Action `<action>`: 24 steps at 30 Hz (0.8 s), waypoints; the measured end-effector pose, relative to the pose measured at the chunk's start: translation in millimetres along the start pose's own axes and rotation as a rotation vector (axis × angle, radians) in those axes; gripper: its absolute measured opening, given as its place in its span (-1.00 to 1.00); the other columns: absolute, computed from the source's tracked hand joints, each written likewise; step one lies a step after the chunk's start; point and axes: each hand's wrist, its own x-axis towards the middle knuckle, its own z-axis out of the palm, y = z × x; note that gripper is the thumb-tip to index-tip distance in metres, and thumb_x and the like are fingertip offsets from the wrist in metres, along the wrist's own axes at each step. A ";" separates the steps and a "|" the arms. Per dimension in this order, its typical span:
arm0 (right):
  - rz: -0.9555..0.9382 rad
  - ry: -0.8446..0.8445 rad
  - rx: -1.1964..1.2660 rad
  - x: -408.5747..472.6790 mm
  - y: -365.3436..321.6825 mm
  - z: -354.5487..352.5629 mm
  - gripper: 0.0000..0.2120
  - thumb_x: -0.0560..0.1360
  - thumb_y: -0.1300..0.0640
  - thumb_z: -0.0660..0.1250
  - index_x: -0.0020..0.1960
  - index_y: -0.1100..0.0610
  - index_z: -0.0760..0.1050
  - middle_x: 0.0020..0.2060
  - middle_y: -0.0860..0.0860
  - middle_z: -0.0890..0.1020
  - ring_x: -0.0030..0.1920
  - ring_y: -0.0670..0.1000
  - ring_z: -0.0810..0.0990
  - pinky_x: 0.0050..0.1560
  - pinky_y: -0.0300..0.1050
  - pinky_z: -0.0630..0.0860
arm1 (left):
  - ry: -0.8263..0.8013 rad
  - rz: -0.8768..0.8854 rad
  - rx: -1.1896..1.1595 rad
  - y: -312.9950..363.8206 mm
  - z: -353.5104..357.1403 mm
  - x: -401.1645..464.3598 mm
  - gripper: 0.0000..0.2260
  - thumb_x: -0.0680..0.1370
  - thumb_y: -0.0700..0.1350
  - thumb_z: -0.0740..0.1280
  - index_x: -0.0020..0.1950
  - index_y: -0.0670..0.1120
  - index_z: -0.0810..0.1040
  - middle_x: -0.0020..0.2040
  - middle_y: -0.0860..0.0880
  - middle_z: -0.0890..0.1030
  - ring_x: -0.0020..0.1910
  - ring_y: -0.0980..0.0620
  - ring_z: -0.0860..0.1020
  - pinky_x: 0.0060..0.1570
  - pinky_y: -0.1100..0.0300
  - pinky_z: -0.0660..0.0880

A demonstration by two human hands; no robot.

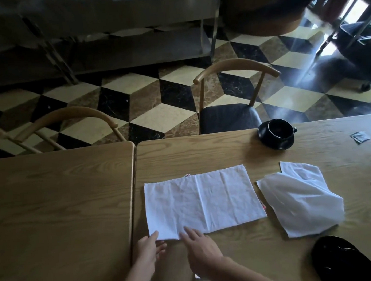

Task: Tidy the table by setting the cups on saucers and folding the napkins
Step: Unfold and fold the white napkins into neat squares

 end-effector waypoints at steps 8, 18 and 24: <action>-0.085 -0.125 -0.268 18.0 -17.1 37.9 -0.27 0.58 0.09 0.13 0.63 0.17 -0.16 0.63 0.07 -0.14 0.62 0.06 -0.20 0.56 0.25 -0.19 | 0.099 -0.052 -0.074 -7.1 -8.7 9.3 -0.93 0.58 -0.29 0.34 -0.03 -0.30 0.52 -0.28 -0.26 0.61 -0.47 -0.04 0.62 -0.48 0.19 0.56; 0.134 0.109 -0.360 -58.0 141.2 -13.2 -0.25 0.59 -0.29 -0.13 0.61 0.16 0.06 0.60 0.02 0.07 0.60 0.11 0.00 0.46 -0.02 -0.40 | -0.014 -0.177 -0.162 -6.0 -21.6 19.8 -0.90 0.62 -0.26 0.28 0.06 -0.29 0.48 -0.17 -0.30 0.59 -0.24 -0.18 0.58 -0.31 0.02 0.49; 0.314 -0.042 -0.377 -89.6 202.5 -34.2 -0.14 0.48 -0.40 -0.40 0.60 0.12 -0.28 0.60 -0.02 -0.24 0.58 -0.01 -0.31 0.53 0.05 -0.30 | -0.018 -0.209 -0.170 -5.6 -22.7 21.4 -0.92 0.61 -0.26 0.29 -0.06 -0.25 0.50 -0.17 -0.29 0.59 -0.23 -0.17 0.58 -0.27 0.01 0.49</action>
